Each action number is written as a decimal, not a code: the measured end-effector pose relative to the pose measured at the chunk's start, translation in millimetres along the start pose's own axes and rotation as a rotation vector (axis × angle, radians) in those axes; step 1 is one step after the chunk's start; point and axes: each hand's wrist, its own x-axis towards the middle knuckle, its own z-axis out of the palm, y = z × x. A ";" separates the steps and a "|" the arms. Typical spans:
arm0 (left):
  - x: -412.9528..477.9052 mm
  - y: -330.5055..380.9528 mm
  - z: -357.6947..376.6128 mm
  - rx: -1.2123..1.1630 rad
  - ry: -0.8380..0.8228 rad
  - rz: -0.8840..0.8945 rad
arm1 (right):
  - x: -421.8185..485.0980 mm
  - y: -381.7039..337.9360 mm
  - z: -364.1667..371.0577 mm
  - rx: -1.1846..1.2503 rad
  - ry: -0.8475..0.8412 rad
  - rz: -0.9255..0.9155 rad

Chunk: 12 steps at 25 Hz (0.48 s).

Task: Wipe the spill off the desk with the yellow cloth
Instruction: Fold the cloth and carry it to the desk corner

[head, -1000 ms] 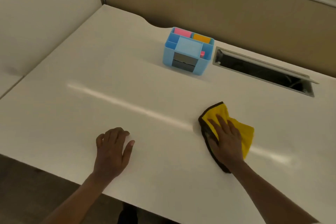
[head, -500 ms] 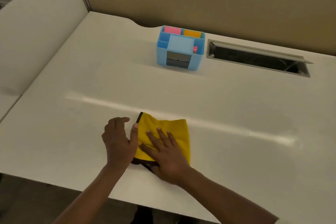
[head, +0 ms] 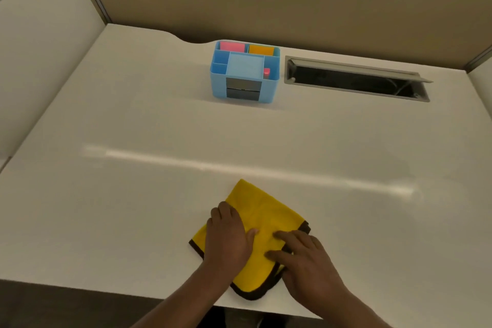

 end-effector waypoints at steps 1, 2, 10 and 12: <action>0.0 8.7 2.5 -0.025 -0.042 0.002 | -3.5 -0.8 -4.4 0.035 0.018 0.083; -1.0 18.9 4.1 -0.048 -0.021 0.018 | -6.1 -2.8 -8.8 0.081 0.029 0.165; -5.6 69.2 -23.7 -0.812 -0.369 -0.160 | -15.4 8.7 -33.8 0.339 -0.017 0.684; 3.6 75.0 -41.2 -1.075 -0.504 -0.246 | -15.1 13.2 -43.9 0.486 0.016 0.779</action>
